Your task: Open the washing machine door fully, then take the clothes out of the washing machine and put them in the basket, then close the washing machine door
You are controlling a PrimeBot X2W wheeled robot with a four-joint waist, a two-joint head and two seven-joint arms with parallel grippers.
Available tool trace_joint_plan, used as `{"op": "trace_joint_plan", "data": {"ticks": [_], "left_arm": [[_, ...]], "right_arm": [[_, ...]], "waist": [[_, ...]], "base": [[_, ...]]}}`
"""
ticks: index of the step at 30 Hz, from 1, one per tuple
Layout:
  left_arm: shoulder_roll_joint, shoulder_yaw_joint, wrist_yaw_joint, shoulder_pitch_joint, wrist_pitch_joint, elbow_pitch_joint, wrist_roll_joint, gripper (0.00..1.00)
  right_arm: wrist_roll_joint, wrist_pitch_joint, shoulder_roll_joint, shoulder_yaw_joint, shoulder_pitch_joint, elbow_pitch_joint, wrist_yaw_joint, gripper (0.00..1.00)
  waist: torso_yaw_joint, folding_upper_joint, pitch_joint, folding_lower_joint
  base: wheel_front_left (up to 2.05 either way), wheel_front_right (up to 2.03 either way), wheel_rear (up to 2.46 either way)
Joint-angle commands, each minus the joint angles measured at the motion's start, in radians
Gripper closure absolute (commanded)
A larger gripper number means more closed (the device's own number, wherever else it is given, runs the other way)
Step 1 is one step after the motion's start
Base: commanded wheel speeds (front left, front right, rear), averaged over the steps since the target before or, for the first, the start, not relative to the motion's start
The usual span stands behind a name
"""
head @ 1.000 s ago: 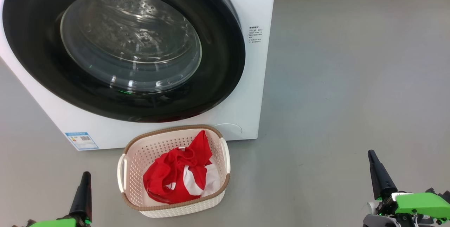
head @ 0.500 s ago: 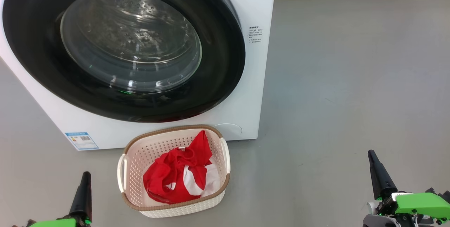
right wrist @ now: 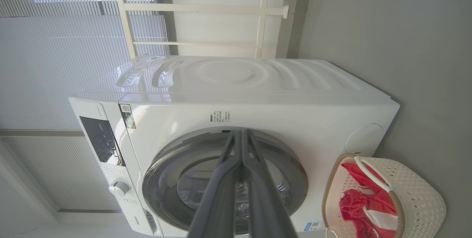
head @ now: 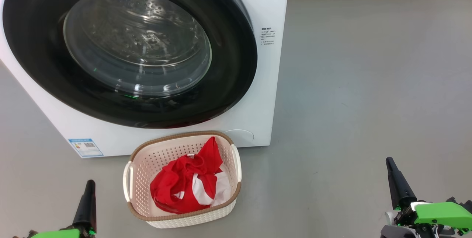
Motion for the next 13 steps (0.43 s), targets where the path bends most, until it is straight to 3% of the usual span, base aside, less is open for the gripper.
{"op": "trace_joint_plan", "data": {"ticks": [1,13], "left_arm": [[0.016,0.033,-0.003,-0.038,0.004,-0.026,-0.004,1.0],[0.016,0.033,-0.003,-0.038,0.004,-0.026,-0.004,1.0]], "right_arm": [[0.002,0.008,-0.001,0.023,-0.019,-0.03,-0.001,1.0],[0.002,0.008,0.0,0.023,-0.019,-0.03,-0.001,1.0]], "waist": [[0.0,0.0,0.0,0.0],[0.0,0.0,0.0,0.0]], "base": [[0.0,0.0,0.0],[0.0,0.0,0.0]]}}
